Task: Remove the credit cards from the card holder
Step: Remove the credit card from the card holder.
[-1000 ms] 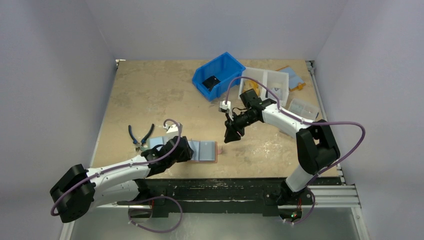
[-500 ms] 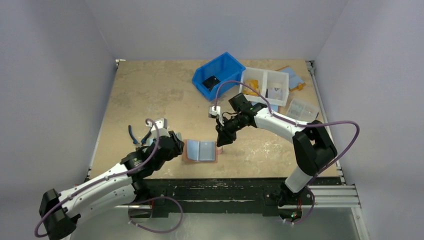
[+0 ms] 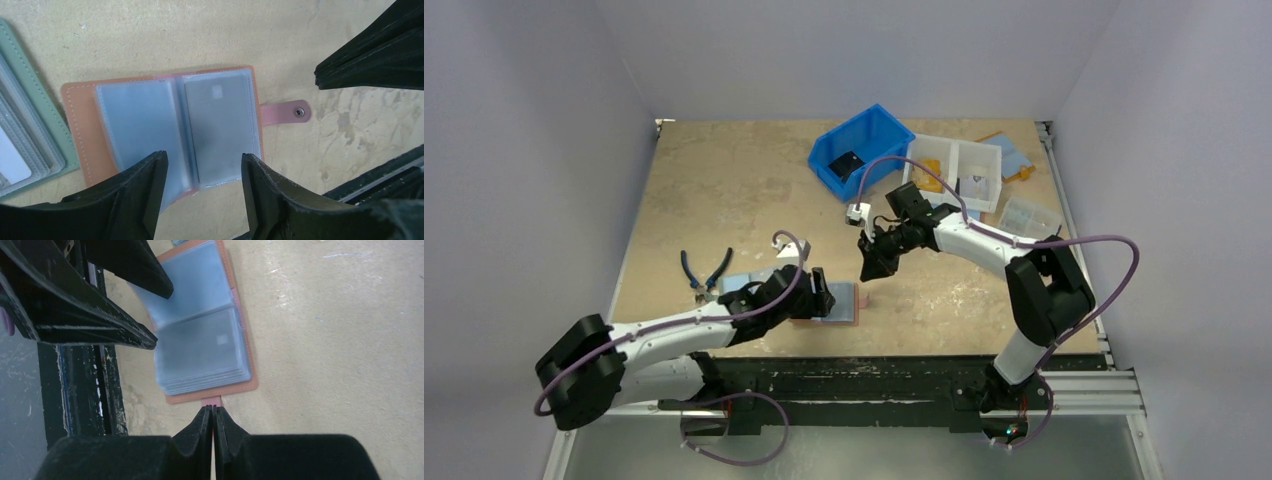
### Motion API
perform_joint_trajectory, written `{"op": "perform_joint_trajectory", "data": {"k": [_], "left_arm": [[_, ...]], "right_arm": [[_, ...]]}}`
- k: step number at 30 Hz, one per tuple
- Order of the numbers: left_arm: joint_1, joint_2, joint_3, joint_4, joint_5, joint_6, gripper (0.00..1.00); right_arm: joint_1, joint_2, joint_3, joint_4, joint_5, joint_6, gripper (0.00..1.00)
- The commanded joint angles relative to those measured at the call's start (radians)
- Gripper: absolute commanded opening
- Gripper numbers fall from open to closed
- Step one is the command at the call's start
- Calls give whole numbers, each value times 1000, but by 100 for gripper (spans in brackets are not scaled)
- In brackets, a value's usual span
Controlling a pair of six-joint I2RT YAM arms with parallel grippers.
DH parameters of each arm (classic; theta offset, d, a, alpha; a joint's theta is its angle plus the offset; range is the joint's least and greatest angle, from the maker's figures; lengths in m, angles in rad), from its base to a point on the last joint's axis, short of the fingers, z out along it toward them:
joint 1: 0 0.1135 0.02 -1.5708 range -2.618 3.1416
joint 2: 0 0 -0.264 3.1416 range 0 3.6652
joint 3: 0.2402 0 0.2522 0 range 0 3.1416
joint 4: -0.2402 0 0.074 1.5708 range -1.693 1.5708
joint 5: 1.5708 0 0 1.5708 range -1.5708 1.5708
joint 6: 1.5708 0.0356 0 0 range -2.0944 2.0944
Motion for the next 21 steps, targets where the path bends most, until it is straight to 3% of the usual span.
{"op": "perform_joint_trajectory", "data": {"k": [1,9,21], "left_arm": [[-40,116,139,-58,-102,40,60],[-61,225,187,-59,-106,51,67],[-68,349,234,-104,-118,46,66]], "right_arm": [[-16,-14,1,32,3,20,11],[-16,-1,2,31,0,19,11],[-16,6,3,29,6,18,11]]}}
